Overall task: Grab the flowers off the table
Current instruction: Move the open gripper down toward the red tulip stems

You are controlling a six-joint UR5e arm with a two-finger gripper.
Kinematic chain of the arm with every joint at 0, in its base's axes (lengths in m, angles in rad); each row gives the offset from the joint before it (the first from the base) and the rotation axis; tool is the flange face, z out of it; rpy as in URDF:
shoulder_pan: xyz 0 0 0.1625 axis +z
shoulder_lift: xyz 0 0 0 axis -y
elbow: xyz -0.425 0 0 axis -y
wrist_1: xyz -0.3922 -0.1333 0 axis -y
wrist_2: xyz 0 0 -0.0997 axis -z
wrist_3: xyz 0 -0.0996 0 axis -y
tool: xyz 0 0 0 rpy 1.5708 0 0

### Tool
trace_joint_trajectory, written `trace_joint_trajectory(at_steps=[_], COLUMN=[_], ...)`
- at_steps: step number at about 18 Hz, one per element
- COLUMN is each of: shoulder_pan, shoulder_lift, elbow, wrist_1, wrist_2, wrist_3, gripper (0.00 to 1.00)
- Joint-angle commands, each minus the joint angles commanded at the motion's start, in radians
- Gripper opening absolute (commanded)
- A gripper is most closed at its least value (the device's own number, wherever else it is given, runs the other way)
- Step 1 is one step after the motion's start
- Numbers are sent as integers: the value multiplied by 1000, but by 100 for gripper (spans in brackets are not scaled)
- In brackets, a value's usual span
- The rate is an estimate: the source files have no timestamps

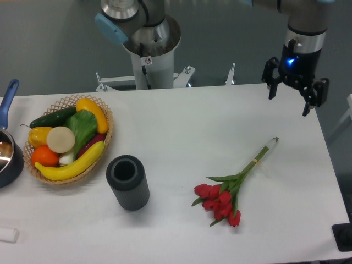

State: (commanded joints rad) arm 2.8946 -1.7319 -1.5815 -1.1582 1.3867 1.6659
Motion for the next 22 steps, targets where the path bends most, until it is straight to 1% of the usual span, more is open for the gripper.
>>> trace_joint_trajectory(at_steps=[6,8,10,11,12,13,14,17,20,22], shoulder_pan=[-6,-6,-6,-8,-17,-23,-28,-38,-87,-115], shoulder_lift=[0,2,3,5,8,6,3,0,-37,-78], elbow=[-12,-32,-49,-60,-67,-80,-90,-118,-120,-118], wrist_1=[8,9,11,20,44,90,106,110,110,115], wrist_2=[0,0,-5,-6,-2,-2,-3,-6,-6,-6], wrist_3=[-14,-21,-73,-104,-148,-203,-222,-233,-293,-353], gripper=[100,100,100,100,100,100,100,100,100,100])
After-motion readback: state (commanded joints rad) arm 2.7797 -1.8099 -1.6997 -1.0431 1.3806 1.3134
